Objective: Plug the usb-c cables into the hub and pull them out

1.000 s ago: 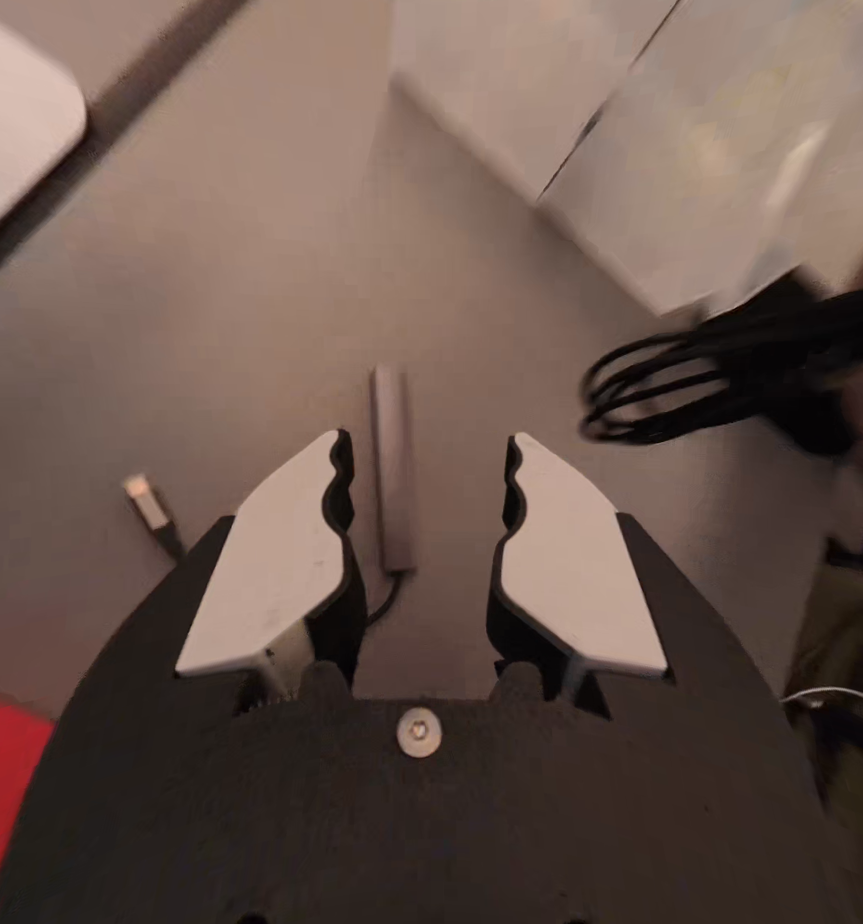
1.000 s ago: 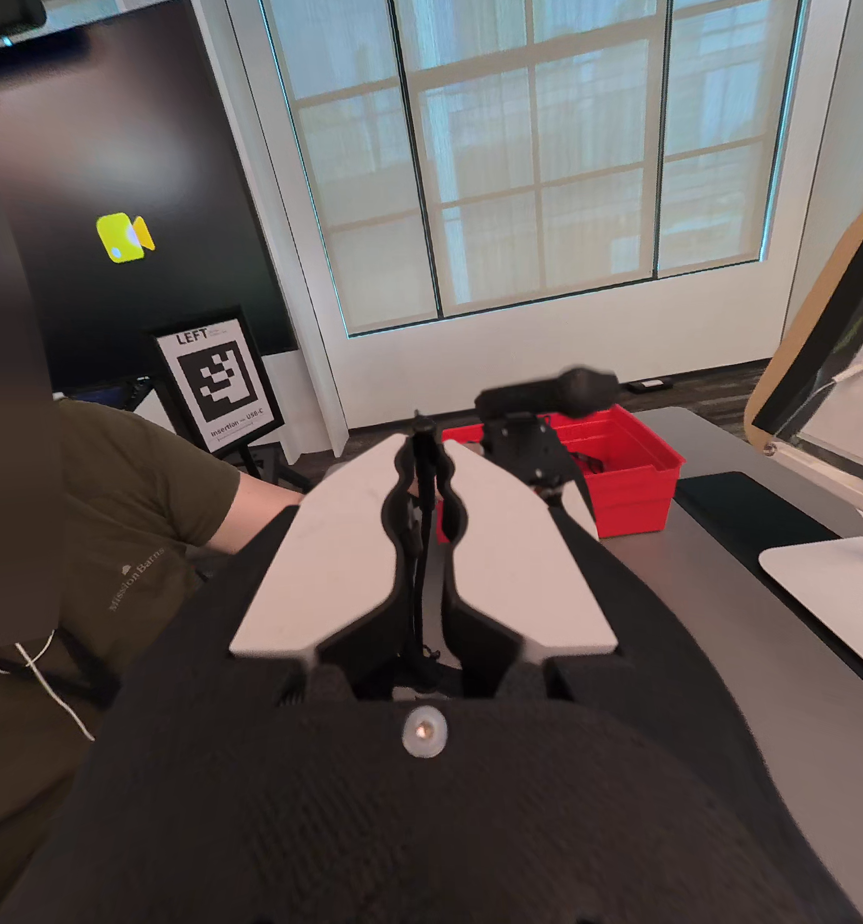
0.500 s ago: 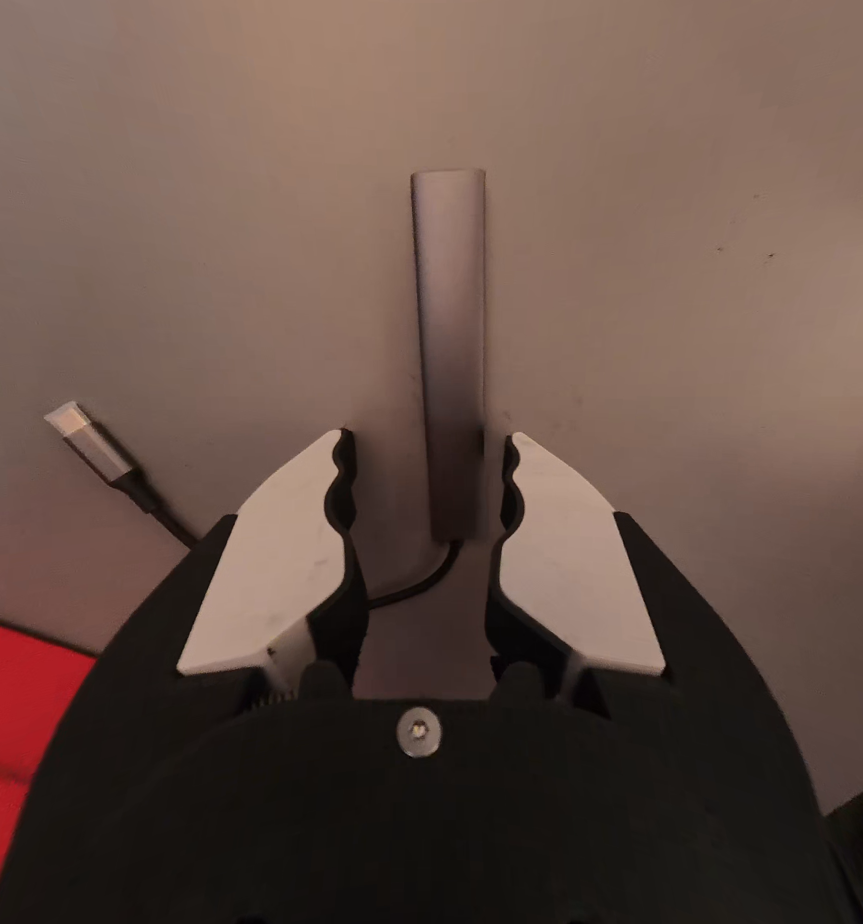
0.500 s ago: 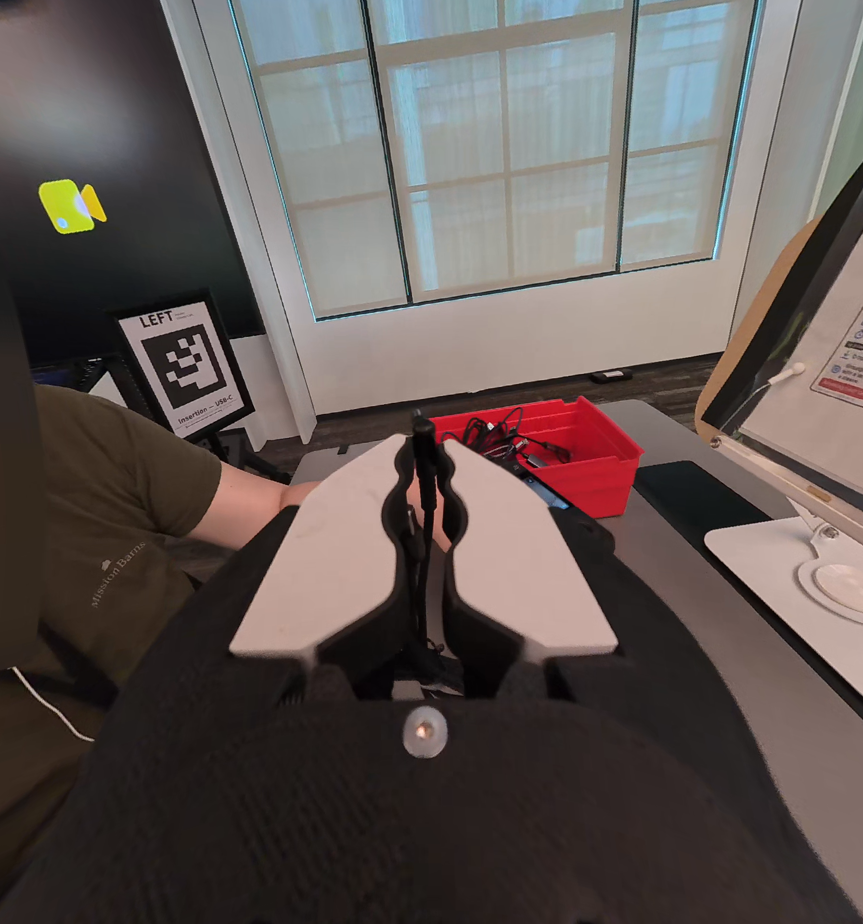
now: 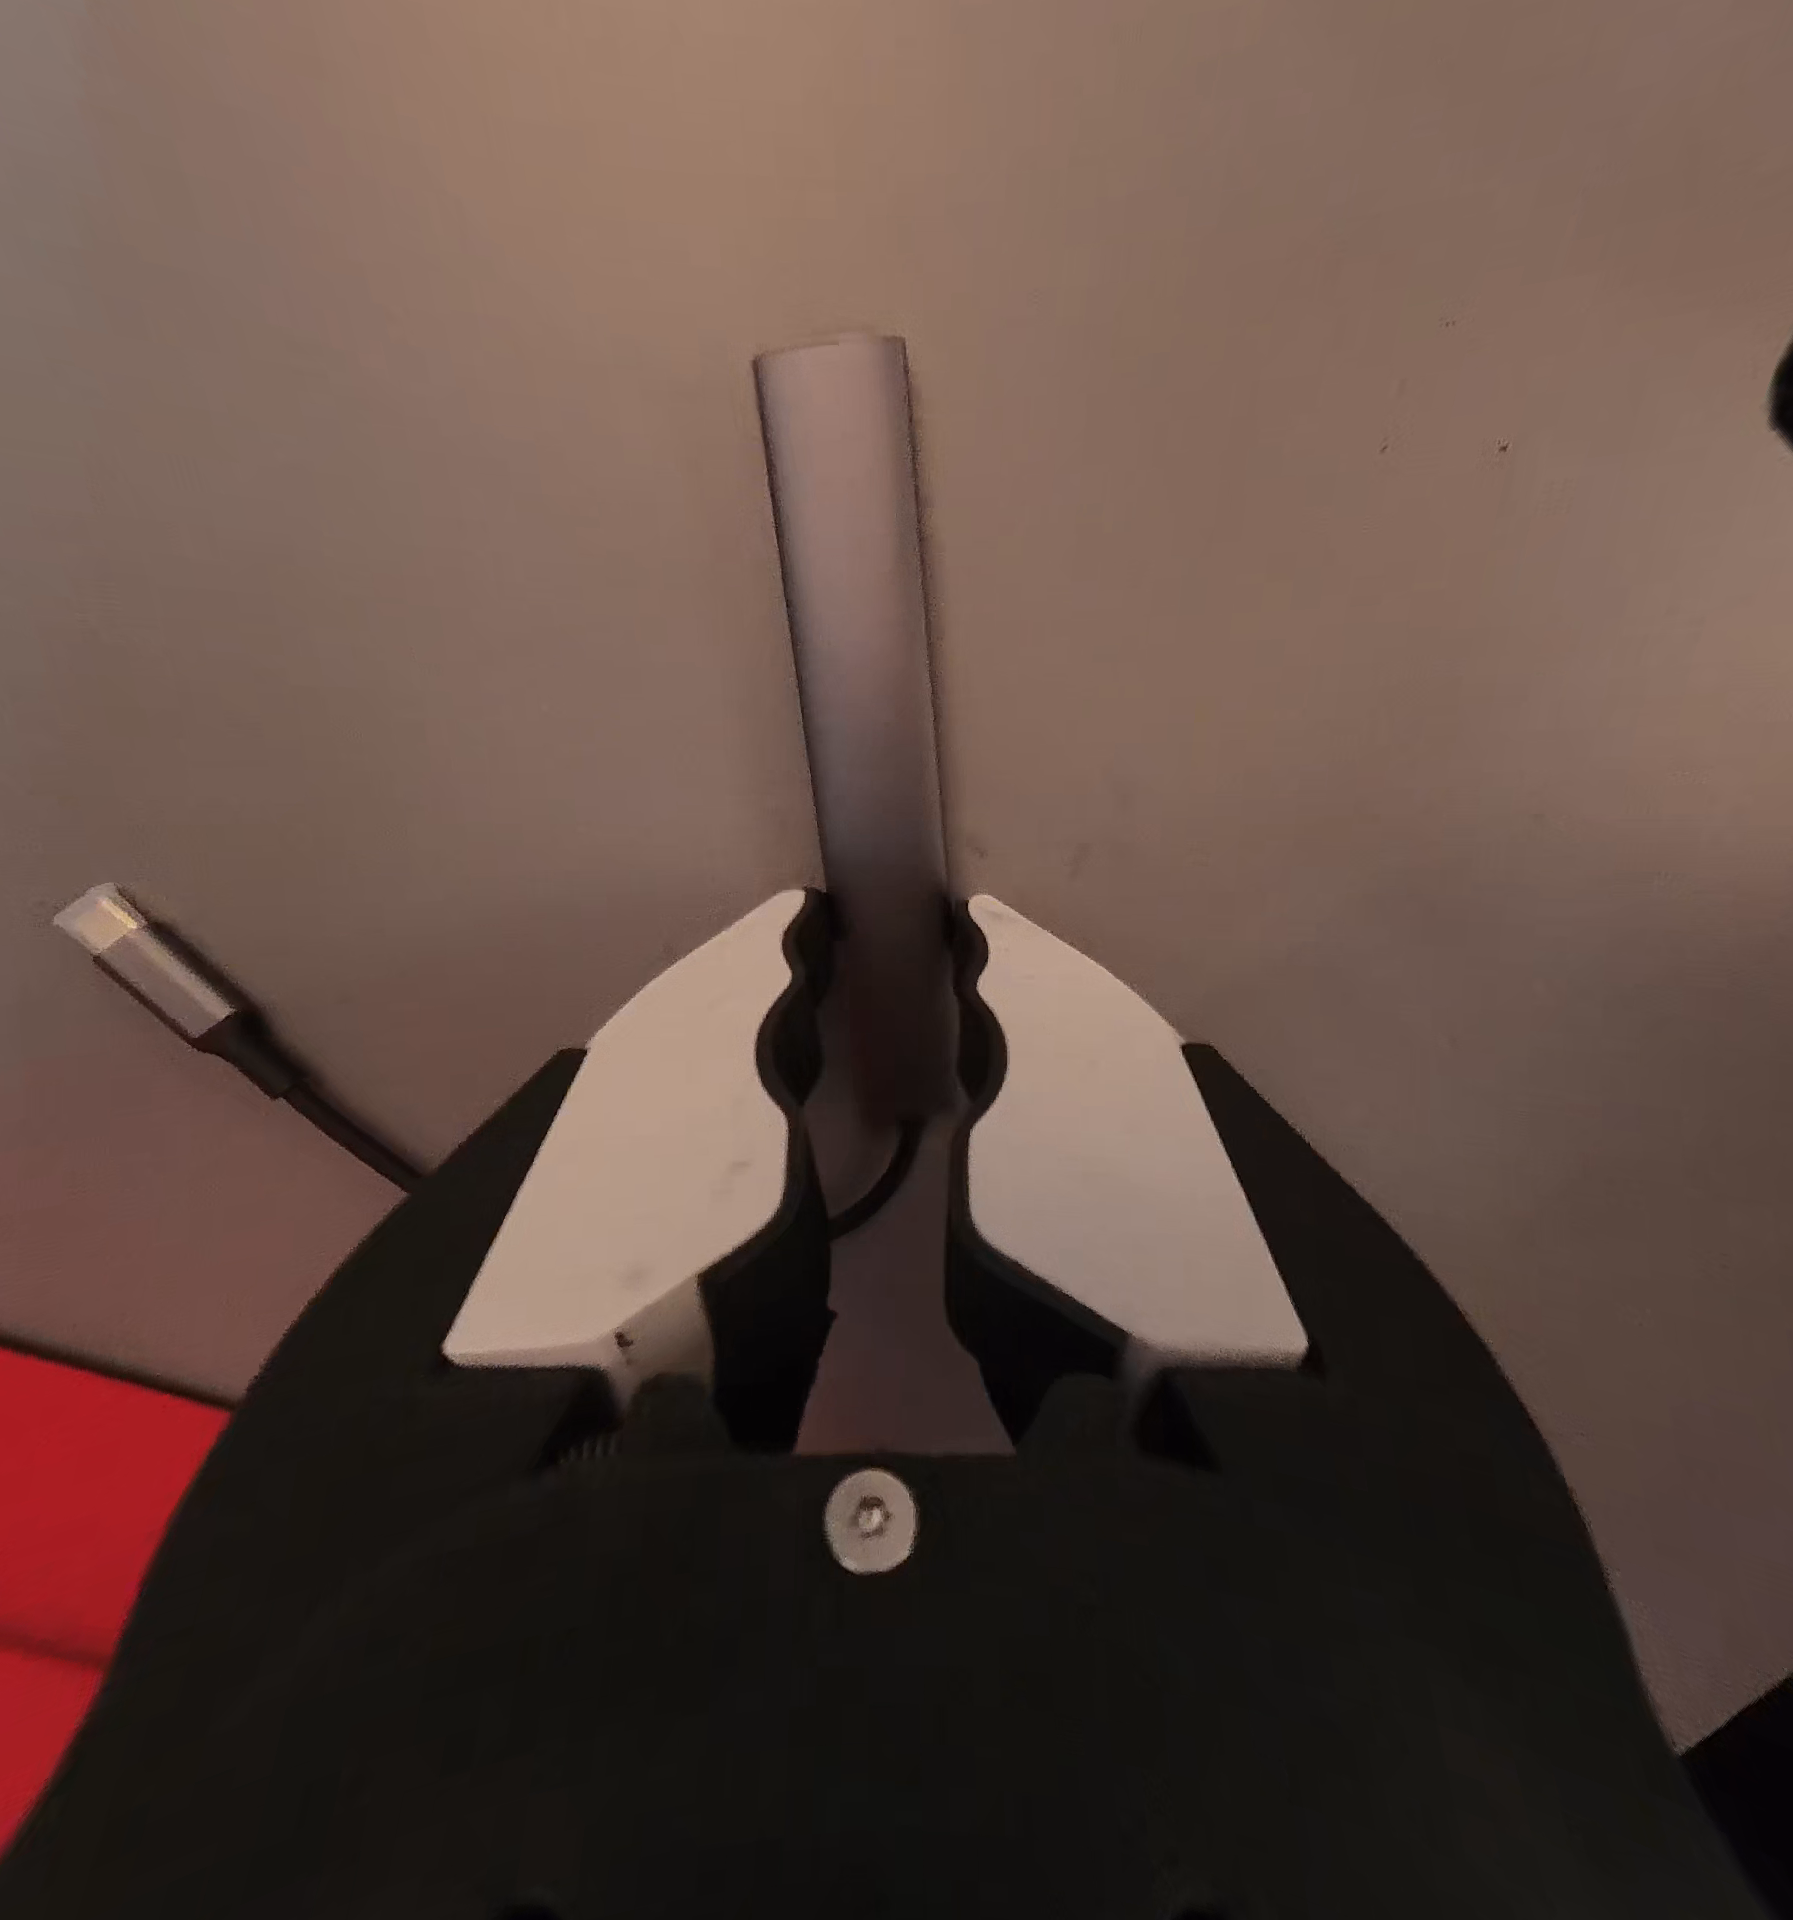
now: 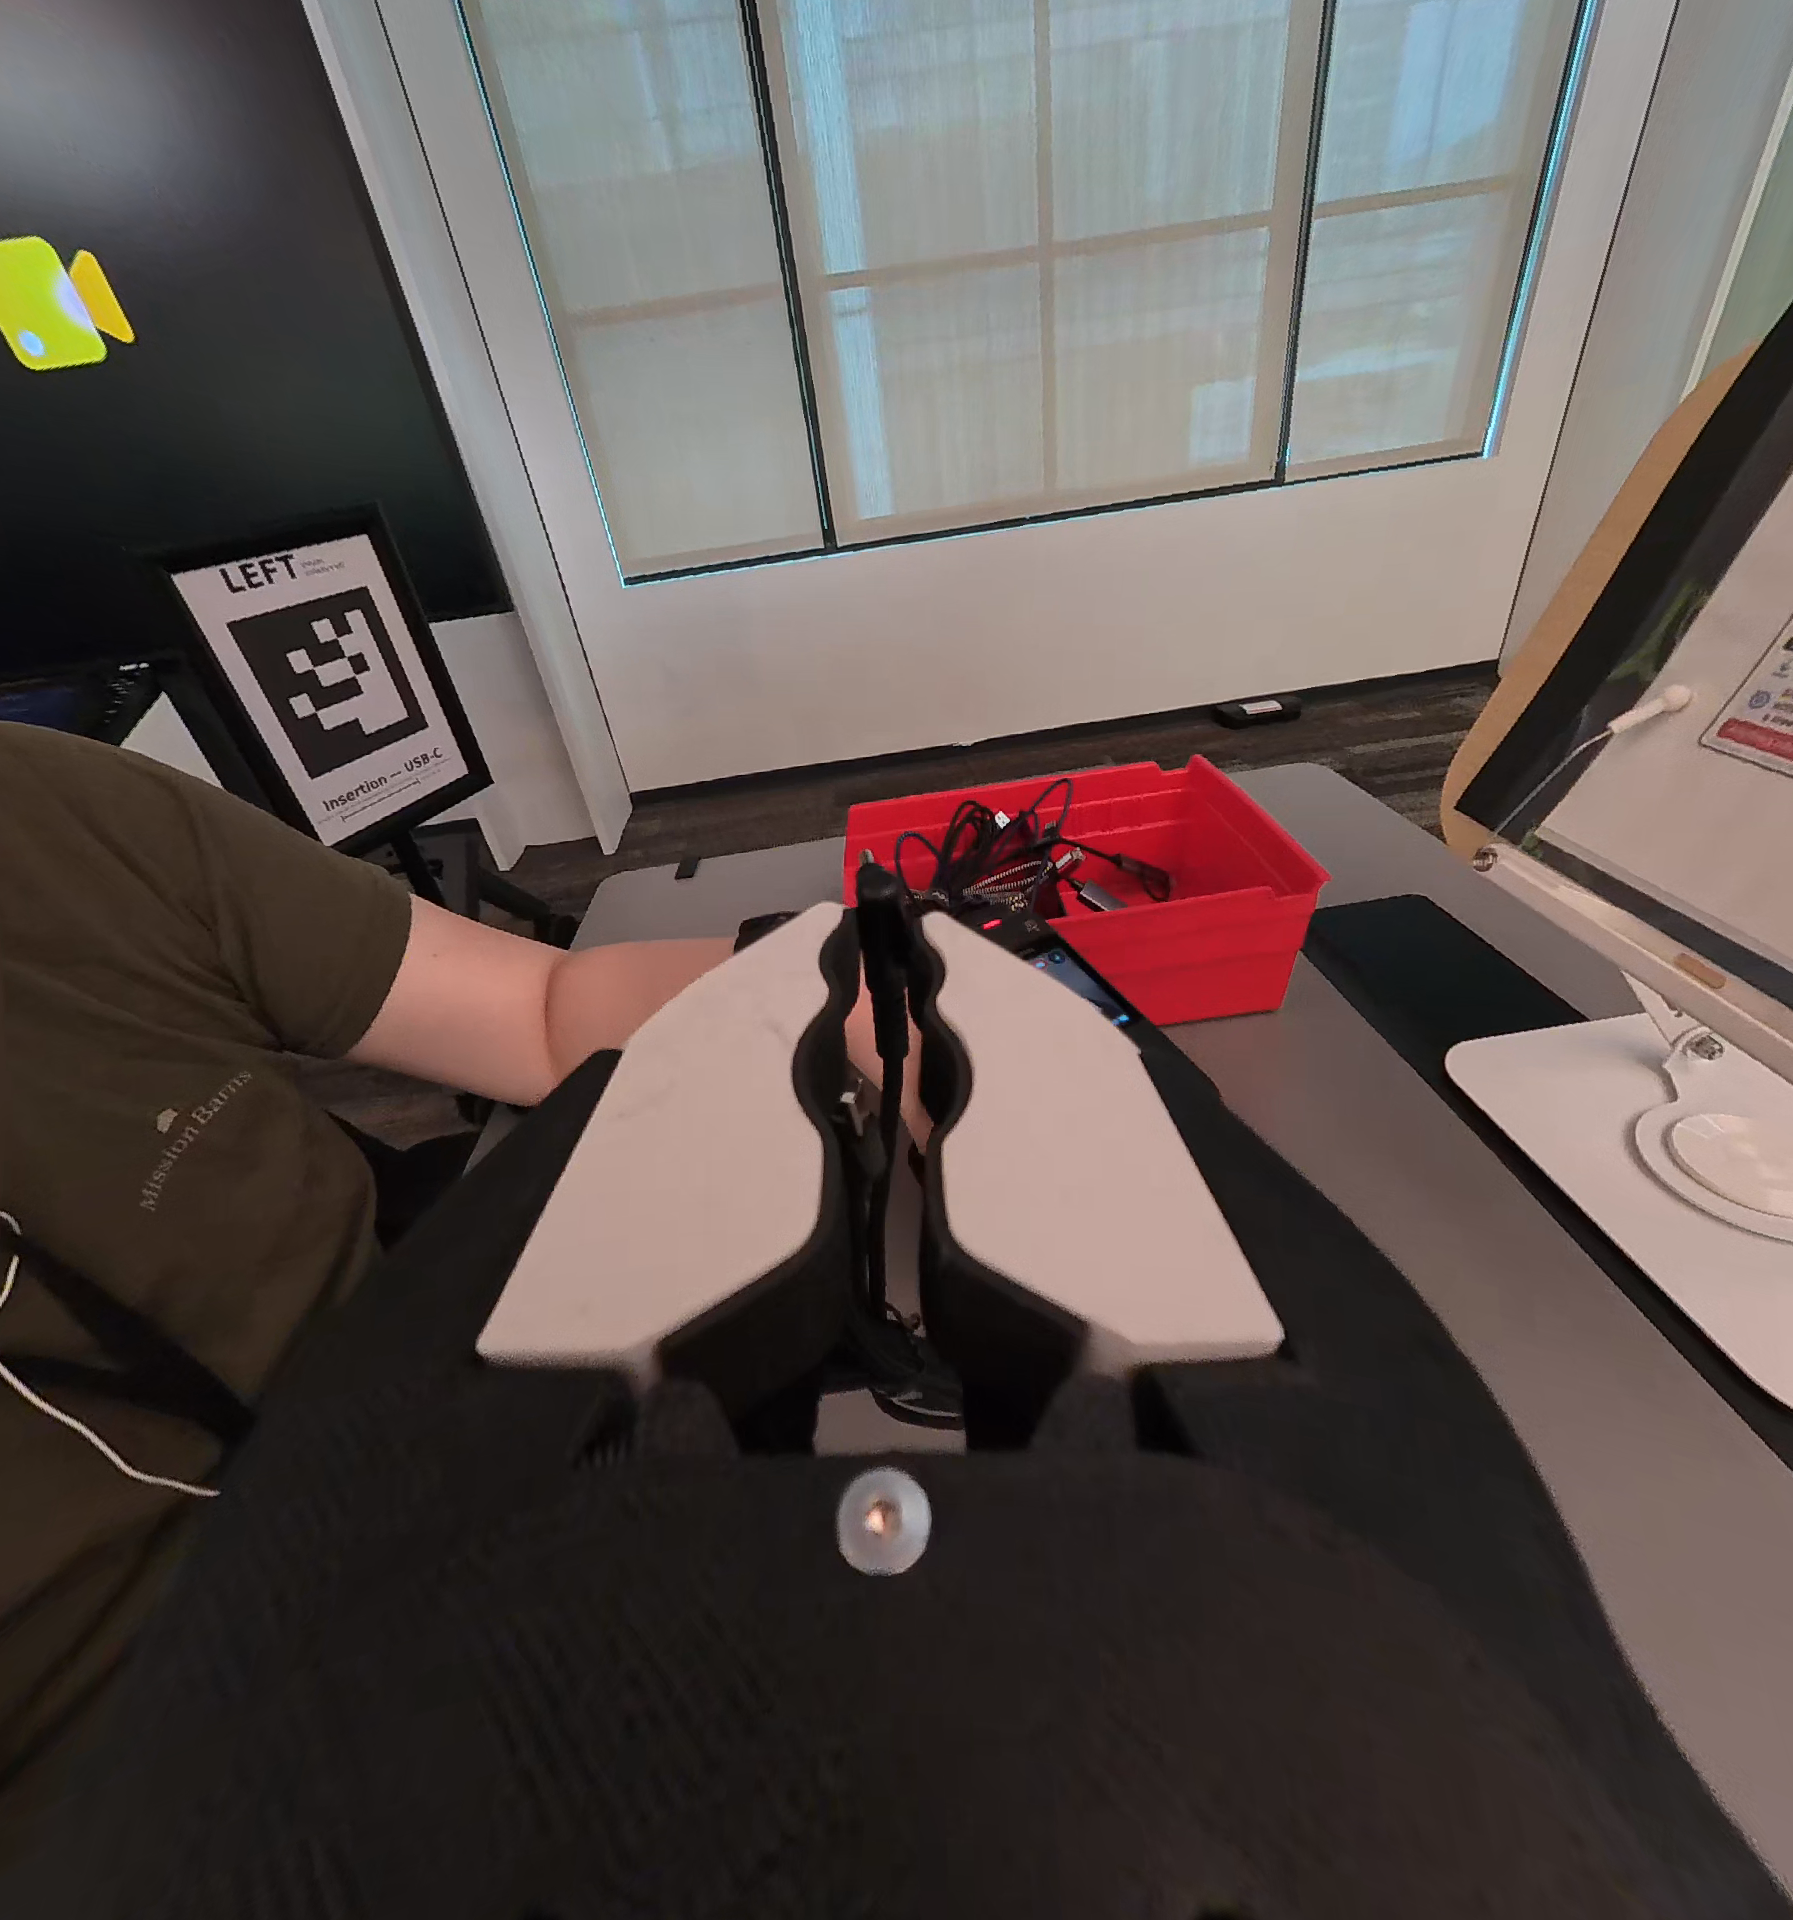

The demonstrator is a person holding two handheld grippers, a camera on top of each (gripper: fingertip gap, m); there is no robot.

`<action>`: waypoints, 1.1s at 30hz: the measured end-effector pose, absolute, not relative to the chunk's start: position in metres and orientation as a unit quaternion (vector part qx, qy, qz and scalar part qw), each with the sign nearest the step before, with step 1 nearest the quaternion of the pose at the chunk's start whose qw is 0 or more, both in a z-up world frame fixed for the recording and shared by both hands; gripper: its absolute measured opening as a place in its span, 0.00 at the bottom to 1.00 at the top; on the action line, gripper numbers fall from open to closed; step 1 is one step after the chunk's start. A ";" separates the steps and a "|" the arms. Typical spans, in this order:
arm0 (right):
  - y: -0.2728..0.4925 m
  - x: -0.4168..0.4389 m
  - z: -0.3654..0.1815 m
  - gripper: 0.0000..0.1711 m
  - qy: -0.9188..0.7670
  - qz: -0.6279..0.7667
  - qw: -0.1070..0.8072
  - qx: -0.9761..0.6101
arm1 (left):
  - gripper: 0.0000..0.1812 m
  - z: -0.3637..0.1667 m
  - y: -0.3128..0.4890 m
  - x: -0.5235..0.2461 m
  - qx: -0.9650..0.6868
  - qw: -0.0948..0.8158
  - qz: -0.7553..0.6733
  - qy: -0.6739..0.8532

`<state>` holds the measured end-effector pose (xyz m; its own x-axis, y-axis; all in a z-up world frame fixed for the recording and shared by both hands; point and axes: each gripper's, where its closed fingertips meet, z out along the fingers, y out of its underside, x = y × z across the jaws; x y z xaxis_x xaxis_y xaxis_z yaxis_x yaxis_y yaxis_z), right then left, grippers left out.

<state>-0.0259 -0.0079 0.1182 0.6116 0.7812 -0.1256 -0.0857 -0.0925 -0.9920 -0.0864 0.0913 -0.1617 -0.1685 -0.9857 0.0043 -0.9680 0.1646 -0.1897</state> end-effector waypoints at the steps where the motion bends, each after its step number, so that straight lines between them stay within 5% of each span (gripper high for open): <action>1: -0.007 -0.026 0.117 0.05 -0.266 0.351 0.616 -0.653 | 0.12 -0.162 0.092 -0.086 -0.643 0.056 -0.070 0.761; 9: 0.007 -0.016 0.099 0.05 -0.234 0.344 0.591 -0.691 | 0.12 -0.148 0.097 -0.069 -0.685 0.071 -0.135 0.713; 20: 0.041 -0.007 0.049 0.05 -0.151 0.286 0.522 -0.789 | 0.11 -0.035 0.096 -0.028 -0.657 0.131 -0.527 0.523; 25: 0.060 -0.011 0.051 0.04 -0.093 0.281 0.551 -0.780 | 0.12 0.017 0.100 -0.022 -0.575 0.219 -0.648 0.448; 33: 0.072 -0.015 0.065 0.04 -0.062 0.233 0.627 -0.741 | 0.11 0.037 0.112 -0.026 -0.541 0.461 -0.541 0.448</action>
